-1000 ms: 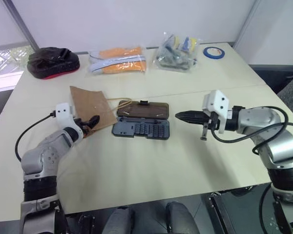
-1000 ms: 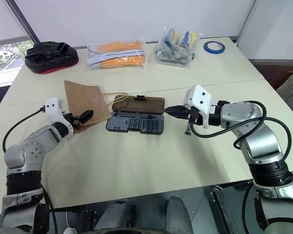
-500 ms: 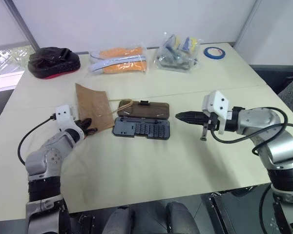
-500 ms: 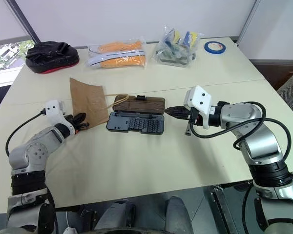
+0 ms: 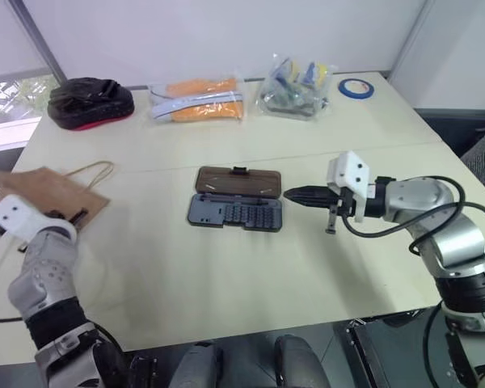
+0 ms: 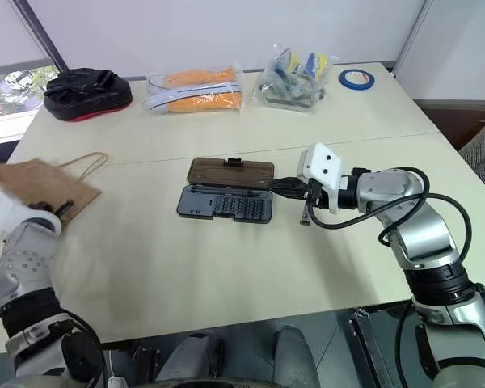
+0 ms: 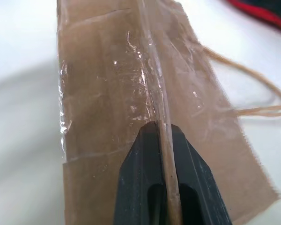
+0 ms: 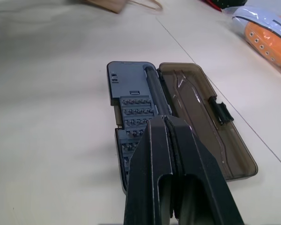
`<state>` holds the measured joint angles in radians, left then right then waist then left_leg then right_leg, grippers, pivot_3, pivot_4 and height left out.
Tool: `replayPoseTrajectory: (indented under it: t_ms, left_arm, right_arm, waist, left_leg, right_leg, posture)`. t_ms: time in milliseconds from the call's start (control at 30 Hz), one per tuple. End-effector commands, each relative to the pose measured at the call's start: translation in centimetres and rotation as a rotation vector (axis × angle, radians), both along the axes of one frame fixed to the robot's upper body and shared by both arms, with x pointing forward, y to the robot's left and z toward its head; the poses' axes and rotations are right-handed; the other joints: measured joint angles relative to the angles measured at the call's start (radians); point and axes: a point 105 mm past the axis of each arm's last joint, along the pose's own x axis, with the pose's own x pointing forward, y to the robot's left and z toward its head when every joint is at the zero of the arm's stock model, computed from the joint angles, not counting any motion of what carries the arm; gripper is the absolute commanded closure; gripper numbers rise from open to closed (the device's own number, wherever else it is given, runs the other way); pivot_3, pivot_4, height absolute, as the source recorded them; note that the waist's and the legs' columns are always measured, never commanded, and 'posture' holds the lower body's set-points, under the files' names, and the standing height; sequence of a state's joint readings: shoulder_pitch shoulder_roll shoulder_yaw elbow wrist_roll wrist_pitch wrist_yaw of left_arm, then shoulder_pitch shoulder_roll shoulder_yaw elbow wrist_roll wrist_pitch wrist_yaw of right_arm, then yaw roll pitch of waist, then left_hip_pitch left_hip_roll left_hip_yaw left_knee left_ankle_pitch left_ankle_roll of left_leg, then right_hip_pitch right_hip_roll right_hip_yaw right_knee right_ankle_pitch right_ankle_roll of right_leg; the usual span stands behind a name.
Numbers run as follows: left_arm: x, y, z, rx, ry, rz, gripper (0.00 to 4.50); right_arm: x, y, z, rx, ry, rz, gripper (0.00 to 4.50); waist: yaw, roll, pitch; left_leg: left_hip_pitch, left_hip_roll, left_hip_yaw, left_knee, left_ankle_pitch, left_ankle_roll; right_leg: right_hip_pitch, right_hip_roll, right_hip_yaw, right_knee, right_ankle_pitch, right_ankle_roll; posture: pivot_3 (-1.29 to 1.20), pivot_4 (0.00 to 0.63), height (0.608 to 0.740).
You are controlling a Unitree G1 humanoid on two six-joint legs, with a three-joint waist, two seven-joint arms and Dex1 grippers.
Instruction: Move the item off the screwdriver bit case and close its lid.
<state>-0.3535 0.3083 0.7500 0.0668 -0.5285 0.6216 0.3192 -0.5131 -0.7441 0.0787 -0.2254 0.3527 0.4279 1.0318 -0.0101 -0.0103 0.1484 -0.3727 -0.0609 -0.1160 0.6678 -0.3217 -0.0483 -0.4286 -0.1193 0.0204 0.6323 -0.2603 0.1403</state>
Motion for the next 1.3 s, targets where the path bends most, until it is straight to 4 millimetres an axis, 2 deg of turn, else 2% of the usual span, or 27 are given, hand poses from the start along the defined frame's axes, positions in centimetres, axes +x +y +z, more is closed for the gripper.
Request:
replayPoseTrajectory:
  t_ms: [33, 167, 300, 467, 500, 633, 867, 1000, 1133, 1200, 1300]
  left_arm:
    - [-1.3, 1.5, 0.6, 0.027, -0.014, 0.089, 4.46]
    - [-2.1, 1.9, 0.1, 0.021, 0.005, 0.129, 4.46]
    - [-2.1, 1.6, 0.2, 0.025, 0.0, 0.119, 2.78]
    - [-1.9, 1.0, 0.8, 0.057, -0.015, 0.082, 0.2]
    - [-1.9, 0.8, 1.3, 0.066, -0.041, 0.074, 0.04]
    - [-2.6, -0.2, 5.1, 0.168, -0.227, 0.062, 0.04]
    - [-5.1, -1.6, 8.7, 0.315, -0.371, 0.129, 0.04]
    - [-5.4, -2.6, 10.3, 0.36, -0.414, 0.128, 0.04]
    - [-1.6, -7.4, 11.5, 0.409, -0.432, -0.213, 0.04]
    - [-0.3, -9.8, 12.5, 0.452, -0.467, -0.387, 0.04]
    - [1.3, -13.2, 12.8, 0.459, -0.464, -0.633, 0.04]
  right_arm:
    - [-0.1, 0.6, 0.9, 0.005, -0.042, 0.038, 4.5]
    - [-0.2, 0.7, 0.8, 0.002, -0.036, 0.047, 4.5]
    - [-0.3, 0.8, 0.7, 0.003, -0.03, 0.049, 4.5]
    - [-0.4, 0.8, 0.5, 0.003, -0.023, 0.052, 4.5]
    - [-0.4, 0.8, 0.5, 0.002, -0.022, 0.052, 4.5]
    - [-0.5, 0.8, 0.3, 0.001, -0.011, 0.056, 4.5]
    - [-0.3, 1.0, 0.2, 0.004, -0.005, 0.065, 4.5]
    - [-0.3, 1.1, 0.2, 0.001, -0.005, 0.075, 4.5]
    - [0.1, 1.2, 0.5, 0.012, -0.017, 0.07, 4.5]
    - [0.9, 1.0, 0.9, 0.034, -0.039, 0.032, 4.5]
    - [2.1, 0.7, 1.8, 0.075, -0.064, -0.034, 4.5]
  waist:
    - [0.001, 0.0, 0.0]
    - [0.0, 0.0, 0.0]
    - [0.0, 0.0, 0.0]
    - [0.0, 0.0, 0.0]
    - [0.0, 0.0, 0.0]
    - [0.0, -0.001, 0.0]
    - [0.0, -0.001, 0.0]
    - [0.002, -0.001, 0.0]
    - [0.004, -0.001, 0.0]
    - [0.002, -0.001, 0.0]
    - [-0.002, -0.001, 0.0]
  left_leg:
    - [0.0, 0.0, 0.0, 0.0, 0.0, 0.0]
    - [0.0, 0.0, 0.0, 0.0, 0.0, 0.0]
    - [0.0, 0.0, 0.0, 0.0, 0.0, 0.0]
    - [0.0, 0.0, 0.0, 0.0, 0.0, 0.0]
    - [0.0, 0.0, 0.0, 0.0, 0.0, 0.0]
    - [0.0, 0.0, 0.0, 0.0, 0.0, 0.0]
    - [0.0, 0.0, 0.001, 0.0, 0.0, 0.0]
    - [0.0, 0.0, 0.001, 0.0, 0.0, 0.0]
    - [0.0, 0.0, 0.001, 0.0, 0.0, 0.0]
    - [0.0, 0.0, 0.001, 0.0, 0.0, 0.0]
    - [0.0, 0.0, 0.001, 0.0, 0.0, 0.0]
  right_leg:
    - [0.0, 0.0, 0.0, 0.0, 0.0, 0.0]
    - [0.0, 0.0, 0.0, 0.0, 0.0, 0.0]
    - [0.0, 0.0, 0.0, 0.0, 0.0, 0.0]
    - [0.0, 0.0, 0.0, 0.0, 0.0, 0.0]
    - [0.0, 0.0, 0.0, 0.0, 0.0, 0.0]
    - [0.0, 0.0, 0.0, 0.0, 0.0, 0.0]
    - [0.0, 0.0, 0.0, 0.0, 0.0, 0.0]
    - [0.0, 0.0, 0.0, 0.0, 0.0, 0.0]
    - [0.001, 0.0, 0.0, 0.0, 0.0, 0.0]
    - [0.001, 0.001, 0.0, 0.0, 0.0, 0.0]
    - [0.001, 0.001, 0.0, 0.0, 0.0, 0.0]
  posture:
    - [0.0, 0.15, 0.74]
    - [0.0, 0.15, 0.74]
    - [0.0, 0.15, 0.74]
    - [0.0, 0.15, 0.74]
    - [0.0, 0.15, 0.74]
    - [0.0, 0.15, 0.74]
    - [0.0, 0.15, 0.74]
    - [0.0, 0.15, 0.74]
    - [0.0, 0.15, 0.74]
    - [0.0, 0.15, 0.74]
    - [0.0, 0.15, 0.74]
